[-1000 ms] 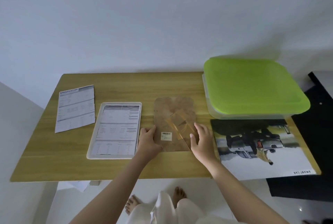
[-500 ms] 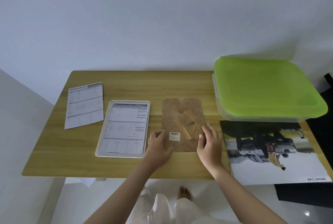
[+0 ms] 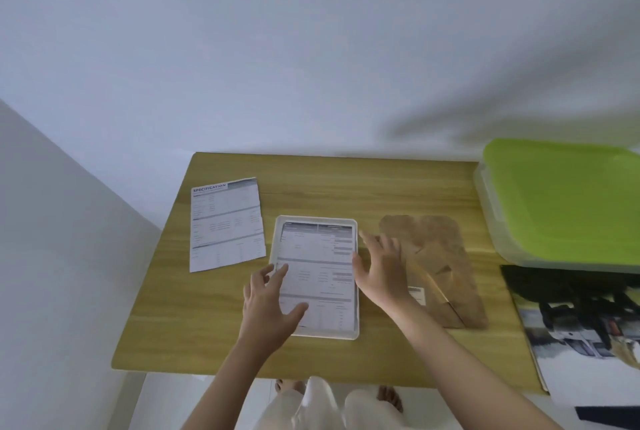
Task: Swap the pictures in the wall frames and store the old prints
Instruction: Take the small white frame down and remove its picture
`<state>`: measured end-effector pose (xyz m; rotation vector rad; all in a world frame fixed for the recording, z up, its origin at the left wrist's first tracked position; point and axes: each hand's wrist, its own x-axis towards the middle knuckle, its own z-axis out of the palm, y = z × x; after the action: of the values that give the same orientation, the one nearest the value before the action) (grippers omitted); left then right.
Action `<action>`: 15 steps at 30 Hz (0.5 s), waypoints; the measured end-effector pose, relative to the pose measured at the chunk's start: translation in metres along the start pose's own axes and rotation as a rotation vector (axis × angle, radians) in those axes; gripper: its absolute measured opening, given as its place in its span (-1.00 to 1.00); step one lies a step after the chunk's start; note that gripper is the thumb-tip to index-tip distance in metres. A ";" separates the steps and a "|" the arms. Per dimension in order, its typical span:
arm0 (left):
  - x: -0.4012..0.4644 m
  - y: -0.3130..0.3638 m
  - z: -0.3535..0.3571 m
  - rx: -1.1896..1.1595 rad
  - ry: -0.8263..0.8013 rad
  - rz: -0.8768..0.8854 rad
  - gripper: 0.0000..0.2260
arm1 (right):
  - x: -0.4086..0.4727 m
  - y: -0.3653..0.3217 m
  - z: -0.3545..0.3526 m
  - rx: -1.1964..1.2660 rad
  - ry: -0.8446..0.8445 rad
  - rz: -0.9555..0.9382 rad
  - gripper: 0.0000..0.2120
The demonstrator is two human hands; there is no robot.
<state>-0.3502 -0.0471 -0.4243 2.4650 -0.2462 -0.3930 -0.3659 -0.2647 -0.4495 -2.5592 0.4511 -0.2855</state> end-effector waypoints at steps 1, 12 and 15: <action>0.003 -0.009 -0.005 0.005 -0.032 -0.003 -0.28 | 0.006 -0.003 0.003 -0.038 -0.082 0.013 -0.55; 0.031 -0.055 -0.022 0.118 -0.309 0.135 -0.12 | 0.030 -0.017 0.012 -0.216 -0.374 0.114 -0.24; 0.032 -0.058 -0.022 0.116 -0.300 0.167 -0.12 | 0.030 -0.024 0.011 -0.204 -0.371 0.136 -0.28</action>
<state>-0.3078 0.0022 -0.4501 2.4668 -0.6102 -0.6929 -0.3292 -0.2515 -0.4427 -2.6785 0.5287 0.2946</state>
